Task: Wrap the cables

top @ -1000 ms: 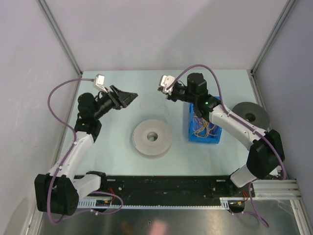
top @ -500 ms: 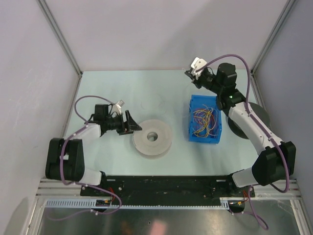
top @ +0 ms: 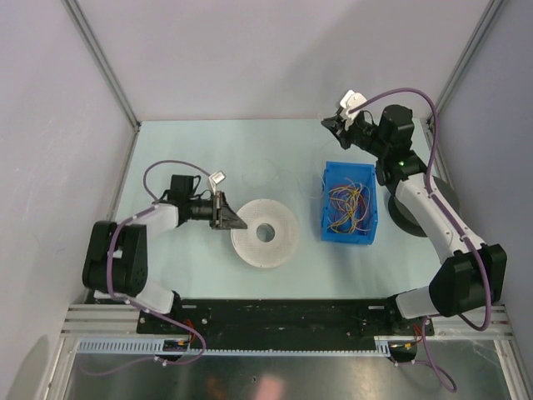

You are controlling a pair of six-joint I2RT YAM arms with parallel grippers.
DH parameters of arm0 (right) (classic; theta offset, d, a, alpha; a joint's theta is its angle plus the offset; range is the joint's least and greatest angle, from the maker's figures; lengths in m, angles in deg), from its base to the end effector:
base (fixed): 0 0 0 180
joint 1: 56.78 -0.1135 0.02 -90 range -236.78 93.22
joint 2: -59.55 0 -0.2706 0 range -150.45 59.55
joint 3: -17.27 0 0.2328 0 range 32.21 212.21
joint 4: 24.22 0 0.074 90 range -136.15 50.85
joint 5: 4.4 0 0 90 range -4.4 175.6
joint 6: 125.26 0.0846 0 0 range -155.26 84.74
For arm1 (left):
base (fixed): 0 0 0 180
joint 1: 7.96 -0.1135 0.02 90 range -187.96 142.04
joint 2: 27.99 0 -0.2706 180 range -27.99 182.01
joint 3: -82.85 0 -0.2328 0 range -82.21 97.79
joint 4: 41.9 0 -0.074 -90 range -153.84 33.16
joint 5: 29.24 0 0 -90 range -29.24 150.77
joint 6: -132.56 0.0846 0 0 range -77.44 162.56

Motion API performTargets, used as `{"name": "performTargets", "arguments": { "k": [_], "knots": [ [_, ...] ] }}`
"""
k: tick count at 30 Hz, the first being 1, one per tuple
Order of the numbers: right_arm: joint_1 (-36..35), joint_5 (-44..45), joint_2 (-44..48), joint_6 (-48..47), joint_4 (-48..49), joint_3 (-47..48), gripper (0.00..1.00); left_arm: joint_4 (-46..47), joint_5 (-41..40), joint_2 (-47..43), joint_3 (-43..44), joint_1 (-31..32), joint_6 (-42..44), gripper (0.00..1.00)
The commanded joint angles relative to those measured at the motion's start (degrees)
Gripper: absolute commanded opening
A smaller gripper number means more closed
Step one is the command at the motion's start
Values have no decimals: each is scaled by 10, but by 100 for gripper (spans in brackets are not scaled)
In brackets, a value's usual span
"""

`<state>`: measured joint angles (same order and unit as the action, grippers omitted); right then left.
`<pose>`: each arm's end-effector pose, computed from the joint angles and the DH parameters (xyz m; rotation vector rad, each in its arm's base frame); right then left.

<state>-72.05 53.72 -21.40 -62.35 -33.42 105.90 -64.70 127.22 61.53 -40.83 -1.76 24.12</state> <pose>0.3297 0.1363 0.4080 -0.9570 1.2829 0.2835 0.2628 -0.1066 0.1673 0.2154 2.3645 -1.6419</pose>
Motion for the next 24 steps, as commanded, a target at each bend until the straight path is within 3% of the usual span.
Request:
{"name": "performTargets", "arguments": {
  "k": [1,9,14,24],
  "knots": [
    [-10,-47,33,43,-18,14,0,12,-42,-104,18,5,75,0],
    [-42,-100,79,12,-181,14,0,-165,-195,-305,64,124,323,0],
    [-74,-118,97,-37,-283,14,0,-238,-301,-369,75,203,476,0],
    [-210,-34,106,-114,-423,15,0,-258,-359,-388,41,297,582,0]
  ]
}}
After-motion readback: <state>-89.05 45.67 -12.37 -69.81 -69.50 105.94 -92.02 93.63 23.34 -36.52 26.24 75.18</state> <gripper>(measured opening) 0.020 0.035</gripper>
